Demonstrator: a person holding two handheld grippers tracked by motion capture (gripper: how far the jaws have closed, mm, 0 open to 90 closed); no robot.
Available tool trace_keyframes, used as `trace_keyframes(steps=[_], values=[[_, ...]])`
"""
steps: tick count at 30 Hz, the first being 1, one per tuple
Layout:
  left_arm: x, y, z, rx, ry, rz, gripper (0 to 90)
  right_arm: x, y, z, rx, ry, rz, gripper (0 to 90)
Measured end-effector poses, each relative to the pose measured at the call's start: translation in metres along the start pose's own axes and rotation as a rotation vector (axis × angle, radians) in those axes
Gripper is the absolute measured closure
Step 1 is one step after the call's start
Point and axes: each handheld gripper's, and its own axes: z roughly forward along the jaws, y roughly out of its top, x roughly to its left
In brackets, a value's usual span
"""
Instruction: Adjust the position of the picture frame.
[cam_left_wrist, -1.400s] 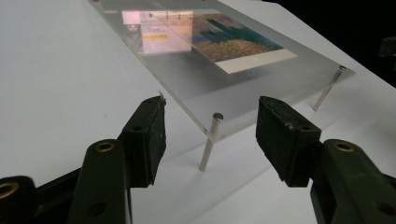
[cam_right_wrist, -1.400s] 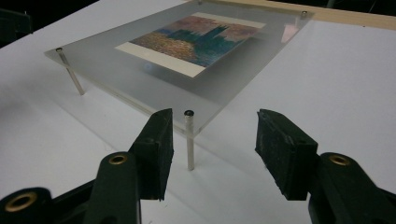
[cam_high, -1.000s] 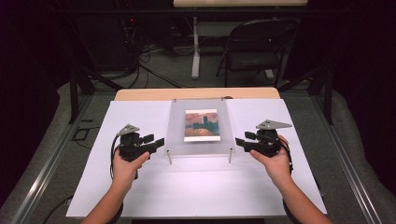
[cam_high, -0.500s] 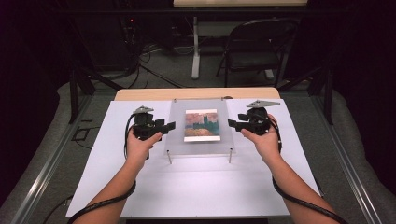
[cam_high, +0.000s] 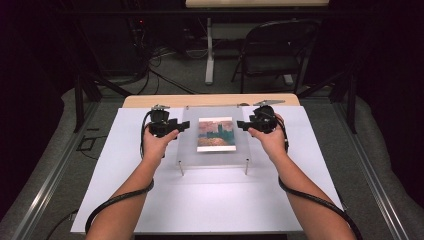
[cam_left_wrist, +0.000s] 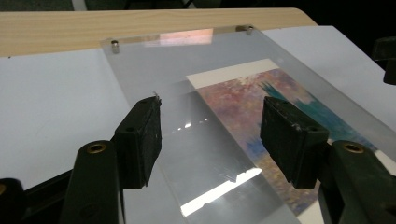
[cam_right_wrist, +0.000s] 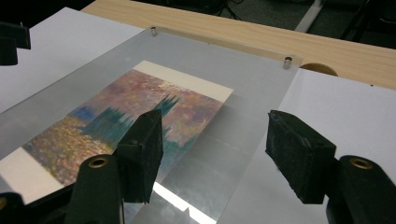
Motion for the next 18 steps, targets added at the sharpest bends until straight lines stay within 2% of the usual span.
trace_keyframes(steps=[5, 7, 14, 18], values=[[0.009, -0.003, 0.010, -0.004, 0.000, -0.047, 38.6, -0.007, -0.001, 0.014, 0.012, 0.007, 0.053, 36.2], [0.011, -0.005, 0.014, -0.002, 0.000, -0.058, 38.7, -0.009, -0.001, 0.018, 0.027, 0.015, 0.055, 36.7], [0.015, -0.007, 0.024, 0.028, 0.013, -0.059, 38.7, -0.012, -0.003, 0.030, 0.055, 0.015, 0.063, 38.3], [0.017, -0.009, 0.028, 0.034, 0.020, -0.068, 38.7, -0.015, -0.005, 0.033, 0.060, 0.019, 0.088, 38.4]])
